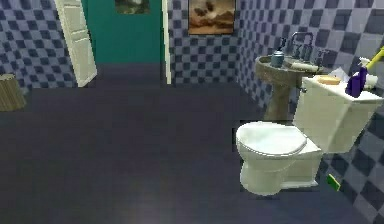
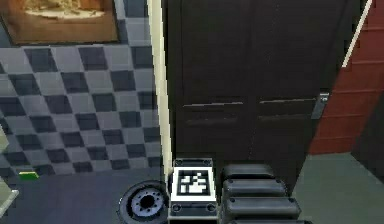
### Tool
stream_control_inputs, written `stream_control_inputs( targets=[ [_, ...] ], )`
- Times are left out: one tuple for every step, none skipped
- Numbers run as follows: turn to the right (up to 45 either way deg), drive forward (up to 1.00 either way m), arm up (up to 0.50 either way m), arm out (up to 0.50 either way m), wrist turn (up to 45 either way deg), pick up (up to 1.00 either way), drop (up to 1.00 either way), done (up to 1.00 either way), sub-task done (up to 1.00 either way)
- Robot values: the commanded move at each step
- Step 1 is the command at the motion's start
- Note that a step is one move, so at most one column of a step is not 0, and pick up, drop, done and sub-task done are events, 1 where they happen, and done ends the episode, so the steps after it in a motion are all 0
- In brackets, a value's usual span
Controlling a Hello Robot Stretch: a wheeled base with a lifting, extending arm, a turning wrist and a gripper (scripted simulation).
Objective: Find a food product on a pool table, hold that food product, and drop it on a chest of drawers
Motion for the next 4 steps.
stream_control_inputs(
  targets=[
    [6.0, 0.00, 0.00, 0.00, 0.0, 0.00, 0.00, 0.00, 0.00],
    [0.0, 0.20, 0.00, 0.00, 0.0, 0.00, 0.00, 0.00, 0.00],
    [-24.0, 0.00, 0.00, 0.00, 0.0, 0.00, 0.00, 0.00, 0.00],
    [0.0, 1.00, 0.00, 0.00, 0.0, 0.00, 0.00, 0.00, 0.00]
  ],
)
